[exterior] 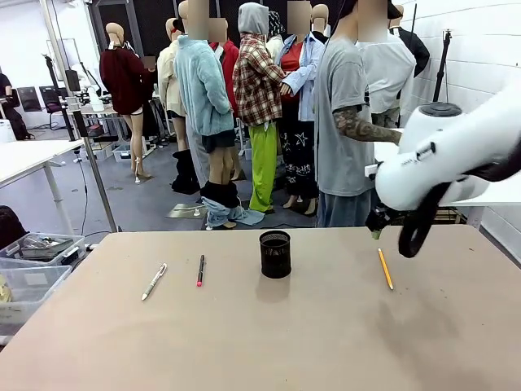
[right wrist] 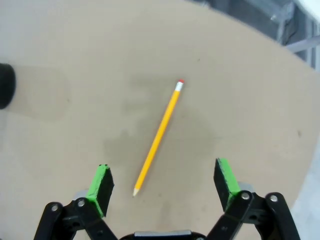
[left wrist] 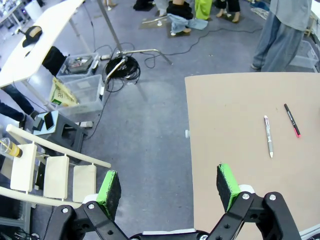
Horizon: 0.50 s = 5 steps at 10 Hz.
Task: Place the pens into the pen holder.
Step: Pick up a writing instrument from the table and place it into the Pen holder.
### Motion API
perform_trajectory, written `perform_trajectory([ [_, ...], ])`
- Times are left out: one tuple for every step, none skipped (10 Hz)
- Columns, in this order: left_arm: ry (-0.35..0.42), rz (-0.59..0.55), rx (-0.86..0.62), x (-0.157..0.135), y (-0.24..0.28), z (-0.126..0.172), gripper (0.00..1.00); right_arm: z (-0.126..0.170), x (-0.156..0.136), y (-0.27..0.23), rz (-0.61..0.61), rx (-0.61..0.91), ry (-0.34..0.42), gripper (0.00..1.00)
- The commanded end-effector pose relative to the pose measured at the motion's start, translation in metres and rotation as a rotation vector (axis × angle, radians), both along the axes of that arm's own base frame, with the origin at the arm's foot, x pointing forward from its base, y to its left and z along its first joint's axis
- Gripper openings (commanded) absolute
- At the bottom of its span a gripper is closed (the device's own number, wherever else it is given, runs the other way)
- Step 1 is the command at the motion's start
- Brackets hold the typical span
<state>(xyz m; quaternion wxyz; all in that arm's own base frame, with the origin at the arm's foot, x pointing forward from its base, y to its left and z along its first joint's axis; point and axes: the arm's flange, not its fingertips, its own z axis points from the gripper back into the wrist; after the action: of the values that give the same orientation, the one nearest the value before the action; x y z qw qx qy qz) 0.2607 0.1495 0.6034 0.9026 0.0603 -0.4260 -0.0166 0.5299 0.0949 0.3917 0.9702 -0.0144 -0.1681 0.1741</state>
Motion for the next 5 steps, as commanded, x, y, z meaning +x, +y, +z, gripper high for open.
perform_trajectory([
  [-0.012, 0.004, 0.005, 0.002, 0.000, 0.001, 1.00, -0.006, 0.022, 0.000, 0.012, 0.003, 0.100, 1.00],
  [-0.012, 0.004, 0.005, 0.002, 0.000, 0.001, 1.00, -0.020, 0.027, -0.002, 0.005, 0.027, 0.131, 1.00],
  [-0.012, 0.004, 0.005, 0.002, 0.000, 0.001, 1.00, -0.033, 0.032, -0.008, -0.009, 0.035, 0.164, 1.00],
  [-0.012, 0.004, 0.005, 0.002, 0.000, 0.001, 1.00, -0.043, 0.036, -0.009, -0.012, 0.019, 0.189, 1.00],
  [-0.012, 0.004, 0.005, 0.002, 0.000, 0.001, 1.00, -0.056, 0.038, -0.003, 0.002, 0.021, 0.224, 1.00],
])
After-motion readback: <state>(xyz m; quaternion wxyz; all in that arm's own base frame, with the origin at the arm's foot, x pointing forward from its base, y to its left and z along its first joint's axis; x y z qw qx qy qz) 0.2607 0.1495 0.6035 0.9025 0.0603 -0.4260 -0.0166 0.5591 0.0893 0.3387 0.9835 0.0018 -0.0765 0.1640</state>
